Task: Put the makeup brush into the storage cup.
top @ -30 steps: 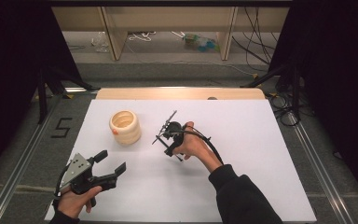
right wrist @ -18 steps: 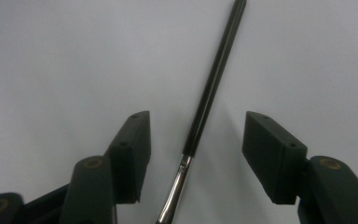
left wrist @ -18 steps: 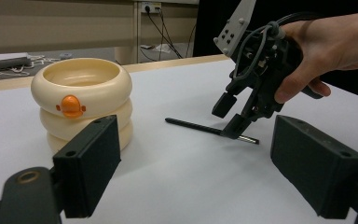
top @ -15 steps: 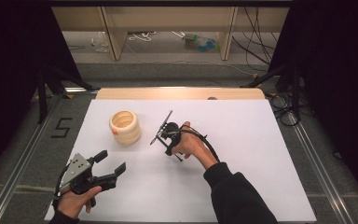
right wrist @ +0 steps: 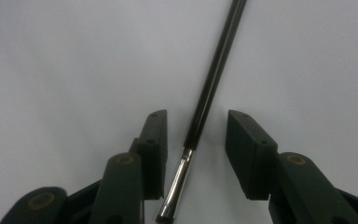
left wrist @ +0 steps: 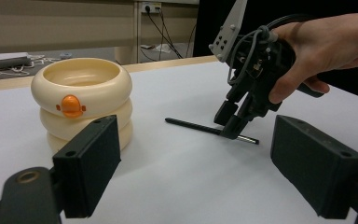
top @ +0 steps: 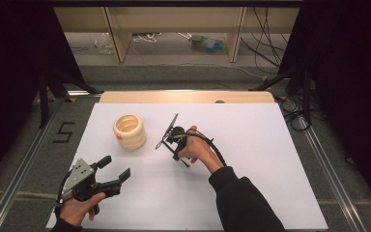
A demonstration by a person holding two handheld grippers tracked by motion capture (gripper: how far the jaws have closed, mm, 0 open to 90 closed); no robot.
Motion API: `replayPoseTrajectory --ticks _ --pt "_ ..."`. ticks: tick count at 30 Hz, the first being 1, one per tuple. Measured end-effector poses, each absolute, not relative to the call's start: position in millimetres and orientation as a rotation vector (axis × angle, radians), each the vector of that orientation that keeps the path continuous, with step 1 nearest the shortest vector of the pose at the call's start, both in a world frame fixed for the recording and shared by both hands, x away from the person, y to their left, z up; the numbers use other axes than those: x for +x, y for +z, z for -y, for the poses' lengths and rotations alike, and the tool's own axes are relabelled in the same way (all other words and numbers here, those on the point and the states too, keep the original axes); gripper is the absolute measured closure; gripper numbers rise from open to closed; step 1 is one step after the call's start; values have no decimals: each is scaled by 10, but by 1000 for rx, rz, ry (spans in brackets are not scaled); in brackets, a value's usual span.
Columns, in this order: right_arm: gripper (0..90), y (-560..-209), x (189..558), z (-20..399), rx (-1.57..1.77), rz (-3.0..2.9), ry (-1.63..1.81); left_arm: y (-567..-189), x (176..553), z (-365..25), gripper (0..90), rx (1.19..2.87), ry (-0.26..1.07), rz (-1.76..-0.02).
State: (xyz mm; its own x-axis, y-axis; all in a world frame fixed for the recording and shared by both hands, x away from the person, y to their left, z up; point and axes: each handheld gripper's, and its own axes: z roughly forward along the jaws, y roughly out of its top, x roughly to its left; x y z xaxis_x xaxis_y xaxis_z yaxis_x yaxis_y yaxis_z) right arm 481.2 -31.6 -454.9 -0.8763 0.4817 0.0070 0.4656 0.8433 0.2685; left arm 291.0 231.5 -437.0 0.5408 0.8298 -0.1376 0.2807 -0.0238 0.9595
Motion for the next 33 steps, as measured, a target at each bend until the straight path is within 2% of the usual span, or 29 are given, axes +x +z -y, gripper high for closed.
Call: replayPoseTrajectory --ticks 20,33 --pt "742 -4573 4878 271 709 -2982 302 -4369 2910 -2316 158 1587 573 -965" --pt "817 -4568 4892 241 786 -2992 286 -4370 2910 -2315 159 1588 572 -964"
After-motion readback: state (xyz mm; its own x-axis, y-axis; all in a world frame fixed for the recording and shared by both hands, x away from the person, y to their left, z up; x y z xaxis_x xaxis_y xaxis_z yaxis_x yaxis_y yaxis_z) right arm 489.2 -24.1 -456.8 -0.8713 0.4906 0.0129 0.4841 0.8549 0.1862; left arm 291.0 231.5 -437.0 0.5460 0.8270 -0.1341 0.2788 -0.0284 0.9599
